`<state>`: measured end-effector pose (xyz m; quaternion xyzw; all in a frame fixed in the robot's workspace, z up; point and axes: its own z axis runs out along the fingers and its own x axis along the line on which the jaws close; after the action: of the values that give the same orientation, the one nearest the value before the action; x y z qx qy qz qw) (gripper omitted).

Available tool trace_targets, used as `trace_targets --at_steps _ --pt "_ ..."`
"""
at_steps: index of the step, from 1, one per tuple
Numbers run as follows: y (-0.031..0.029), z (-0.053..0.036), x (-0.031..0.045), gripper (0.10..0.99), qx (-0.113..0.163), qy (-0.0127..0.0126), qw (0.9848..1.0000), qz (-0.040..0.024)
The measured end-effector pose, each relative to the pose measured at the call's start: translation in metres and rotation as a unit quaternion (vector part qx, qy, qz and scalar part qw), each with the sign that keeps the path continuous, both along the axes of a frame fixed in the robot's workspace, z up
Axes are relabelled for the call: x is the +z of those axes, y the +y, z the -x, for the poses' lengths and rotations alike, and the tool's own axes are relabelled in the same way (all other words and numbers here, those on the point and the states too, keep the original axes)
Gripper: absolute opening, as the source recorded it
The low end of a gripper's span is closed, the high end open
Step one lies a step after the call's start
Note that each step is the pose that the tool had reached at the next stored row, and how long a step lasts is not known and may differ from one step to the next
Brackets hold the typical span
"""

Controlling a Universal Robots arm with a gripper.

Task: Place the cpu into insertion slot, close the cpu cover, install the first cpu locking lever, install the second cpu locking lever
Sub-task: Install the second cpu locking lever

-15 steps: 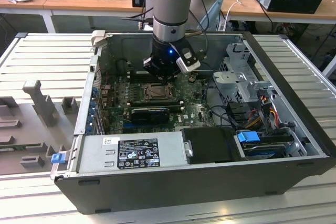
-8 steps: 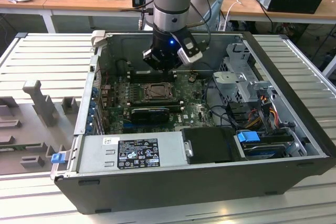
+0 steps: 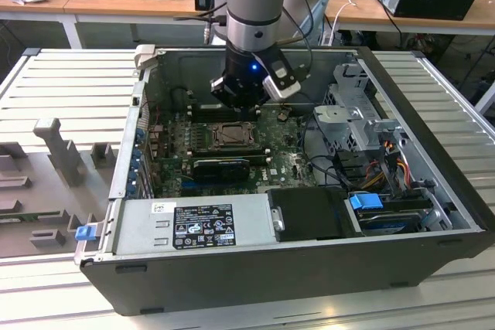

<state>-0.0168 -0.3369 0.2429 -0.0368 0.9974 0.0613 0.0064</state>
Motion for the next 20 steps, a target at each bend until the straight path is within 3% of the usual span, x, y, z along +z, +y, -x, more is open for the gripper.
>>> trace_targets --at_steps 3,8,16,18,20 --pt "-0.0075 0.0 0.0 0.106 0.0 0.0003 1.0 -0.0005" --pt "-0.0121 0.0 -0.0001 0.106 0.0 0.0063 1.0 -0.001" --pt "-0.0178 0.0 -0.0001 0.106 0.0 0.0065 1.0 -0.0015" --pt "-0.0239 -0.0001 -0.0001 0.106 0.0 0.007 1.0 -0.0046" --pt "-0.0337 -0.0001 -0.0002 0.106 0.0 0.0075 0.9999 -0.0086"
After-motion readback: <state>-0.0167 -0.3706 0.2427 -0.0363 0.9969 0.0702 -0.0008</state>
